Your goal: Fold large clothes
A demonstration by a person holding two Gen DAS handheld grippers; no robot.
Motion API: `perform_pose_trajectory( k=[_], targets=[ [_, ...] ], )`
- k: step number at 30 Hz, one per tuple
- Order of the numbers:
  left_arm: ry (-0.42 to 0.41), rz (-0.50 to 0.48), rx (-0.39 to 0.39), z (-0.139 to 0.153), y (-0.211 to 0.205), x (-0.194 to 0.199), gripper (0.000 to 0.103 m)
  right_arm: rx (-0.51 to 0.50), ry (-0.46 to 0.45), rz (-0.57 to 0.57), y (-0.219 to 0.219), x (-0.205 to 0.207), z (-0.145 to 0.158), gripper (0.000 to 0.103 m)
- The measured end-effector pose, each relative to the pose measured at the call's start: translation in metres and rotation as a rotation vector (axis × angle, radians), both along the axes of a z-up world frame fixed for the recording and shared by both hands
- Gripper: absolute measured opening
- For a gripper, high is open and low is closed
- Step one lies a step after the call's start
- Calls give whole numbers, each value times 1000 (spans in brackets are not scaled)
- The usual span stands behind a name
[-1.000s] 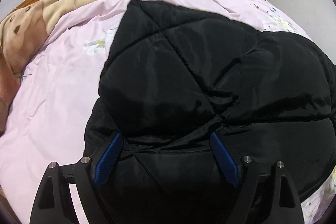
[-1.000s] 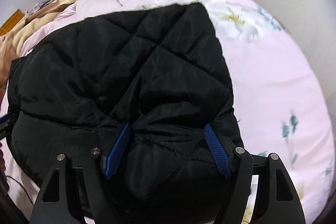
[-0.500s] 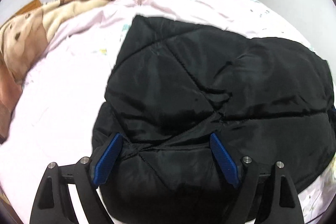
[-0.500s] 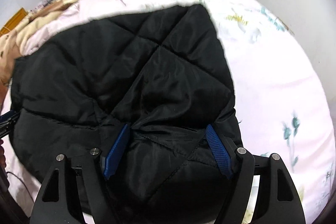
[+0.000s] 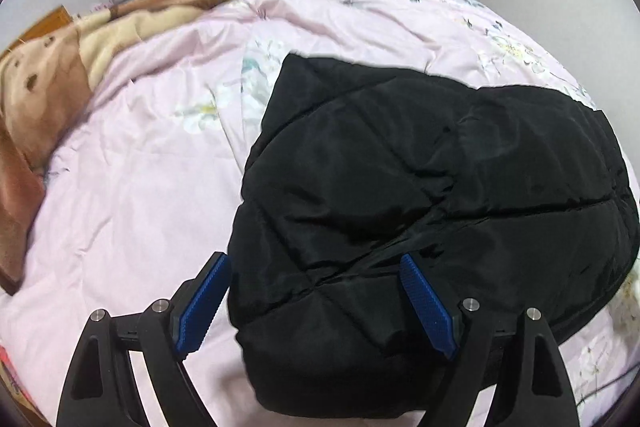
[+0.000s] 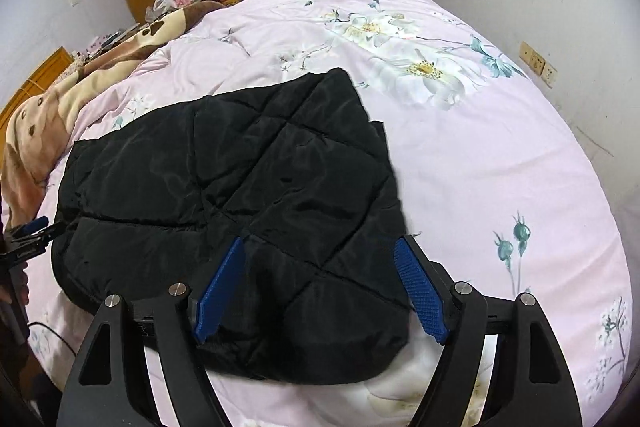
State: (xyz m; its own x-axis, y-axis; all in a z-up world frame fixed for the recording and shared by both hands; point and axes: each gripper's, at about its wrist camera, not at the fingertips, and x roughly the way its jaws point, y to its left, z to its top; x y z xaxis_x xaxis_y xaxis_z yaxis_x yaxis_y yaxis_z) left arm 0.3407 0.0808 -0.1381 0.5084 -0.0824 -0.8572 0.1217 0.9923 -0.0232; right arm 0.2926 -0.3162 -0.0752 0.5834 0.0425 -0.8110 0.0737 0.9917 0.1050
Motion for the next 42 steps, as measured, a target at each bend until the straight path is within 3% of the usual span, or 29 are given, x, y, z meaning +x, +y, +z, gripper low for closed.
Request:
perform_pose_trajectory(
  k=[4, 8, 15, 21, 23, 25, 27, 30, 39, 42],
  targets=[
    [89, -21, -120, -18, 28, 12, 87, 36, 40, 14, -16, 6, -6, 77],
    [158, -37, -233, -34, 44, 26, 89, 156, 73, -13, -32, 13, -21, 77],
    [264, -77, -392, -58, 46, 49, 92, 271, 138, 11, -43, 32, -41, 79],
    [293, -108, -392, -73, 34, 68, 103, 289, 174, 73, -38, 56, -55, 79],
    [314, -115, -412, -80, 33, 76, 103, 335, 196, 86, -38, 66, -62, 83],
    [331, -113, -436, -86, 33, 81, 103, 345, 216, 101, -38, 75, -68, 94],
    [354, -111, -461, -93, 32, 87, 103, 352, 234, 116, -37, 84, -75, 97],
    [385, -105, -488, -104, 29, 95, 103, 420, 268, 141, -31, 92, -85, 97],
    [437, -85, -437, -111, 16, 104, 103, 390, 322, 170, -14, 103, -91, 96],
    [437, -66, -411, -110, 10, 106, 103, 357, 318, 172, -5, 105, -88, 84]
  ],
)
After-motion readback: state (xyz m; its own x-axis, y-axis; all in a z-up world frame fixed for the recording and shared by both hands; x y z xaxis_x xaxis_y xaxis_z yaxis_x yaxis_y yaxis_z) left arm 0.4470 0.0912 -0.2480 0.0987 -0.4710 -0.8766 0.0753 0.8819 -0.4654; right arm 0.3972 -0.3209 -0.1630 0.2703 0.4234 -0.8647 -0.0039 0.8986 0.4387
